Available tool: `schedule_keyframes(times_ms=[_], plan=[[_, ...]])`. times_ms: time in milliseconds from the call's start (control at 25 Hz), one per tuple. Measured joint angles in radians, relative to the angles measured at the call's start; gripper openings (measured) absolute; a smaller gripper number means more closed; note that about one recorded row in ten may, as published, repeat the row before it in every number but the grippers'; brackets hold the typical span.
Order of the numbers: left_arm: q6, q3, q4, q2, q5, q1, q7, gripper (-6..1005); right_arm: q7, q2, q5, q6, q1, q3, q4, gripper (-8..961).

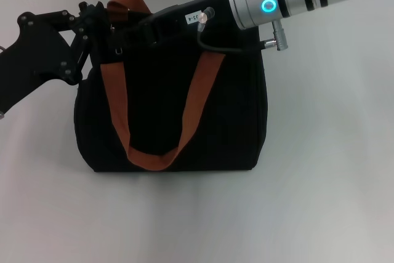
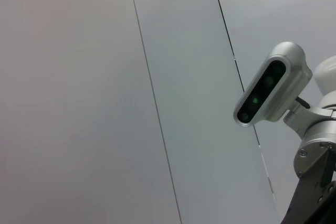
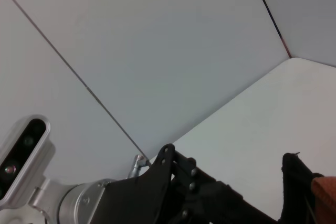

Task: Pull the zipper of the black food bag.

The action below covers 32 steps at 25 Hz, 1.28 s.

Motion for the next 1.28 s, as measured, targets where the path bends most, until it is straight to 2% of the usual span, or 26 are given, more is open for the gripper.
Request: schedule_keyframes(times_ms=[280,480,920,1280], plan=[[-0.002,-0.001,0.000,-0.001,0.000,0.000,0.000,28,-0.037,0.000,-0.001,-0.001,-0.002,0.000,0.000,108],[-0.003,-0.003,0.000,0.001,-0.008,0.008,0.000,29,-0.052,0.000,0.002,-0.005,-0.003,0.000,-0.002,66],[-0.003,-0.005,0.000,0.003,-0.012,0.015,0.000,30,-0.056,-0.006,0.001,-0.011,-0.009,0.008,-0.007,-3],[-0.003,-0.005,0.000,0.003,-0.012,0.015,0.000,31,-0.039,-0.005,-0.012,0.005,-0.012,0.000,-0.016,-1]])
